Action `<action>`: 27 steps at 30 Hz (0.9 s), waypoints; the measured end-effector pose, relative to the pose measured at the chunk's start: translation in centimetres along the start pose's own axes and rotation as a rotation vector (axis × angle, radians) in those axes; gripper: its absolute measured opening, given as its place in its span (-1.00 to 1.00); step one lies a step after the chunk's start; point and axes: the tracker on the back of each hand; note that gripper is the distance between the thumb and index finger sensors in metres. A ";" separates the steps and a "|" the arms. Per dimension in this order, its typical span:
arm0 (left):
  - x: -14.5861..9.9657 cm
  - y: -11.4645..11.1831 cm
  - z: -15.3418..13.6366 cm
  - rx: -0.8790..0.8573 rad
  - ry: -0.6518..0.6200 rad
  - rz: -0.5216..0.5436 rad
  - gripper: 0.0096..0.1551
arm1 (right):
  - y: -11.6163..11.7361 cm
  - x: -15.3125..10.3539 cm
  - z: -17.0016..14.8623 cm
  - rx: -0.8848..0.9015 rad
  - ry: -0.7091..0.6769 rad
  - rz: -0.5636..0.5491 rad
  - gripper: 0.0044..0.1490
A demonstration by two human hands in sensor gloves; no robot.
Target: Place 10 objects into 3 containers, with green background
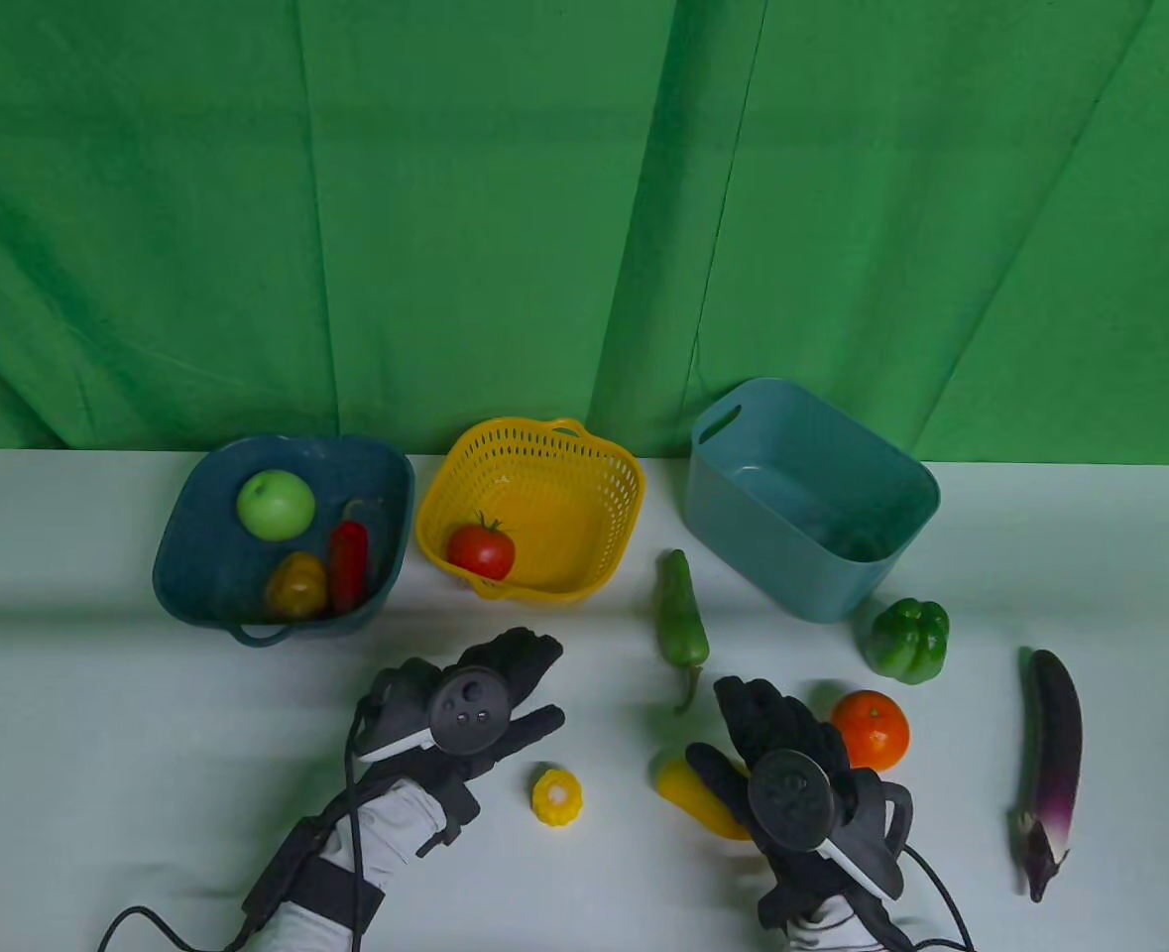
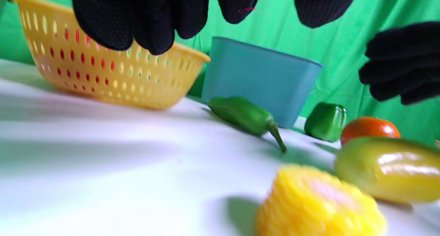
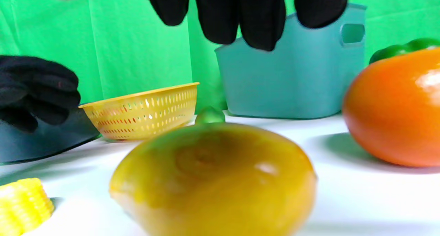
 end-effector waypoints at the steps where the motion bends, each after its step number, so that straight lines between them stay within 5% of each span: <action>1: -0.2 -0.5 0.2 -0.001 -0.013 -0.017 -0.12 | 0.0 0.0 0.0 0.001 0.000 0.000 -0.03; 17: -1.2 -4.9 2.8 0.090 -0.139 -0.205 -0.08 | 0.1 0.0 0.0 -0.009 0.003 0.006 -0.03; 27: -0.9 -5.6 3.5 0.206 -0.167 -0.222 -0.13 | 0.1 0.0 -0.1 -0.010 0.011 0.006 -0.04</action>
Point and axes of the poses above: the tracker on the back of each hand, its own z axis roughly to the thumb side, its own x axis roughly from the wrist to the fingertips, y = z × x, and after that the axes turned 5 degrees about x, right-handed
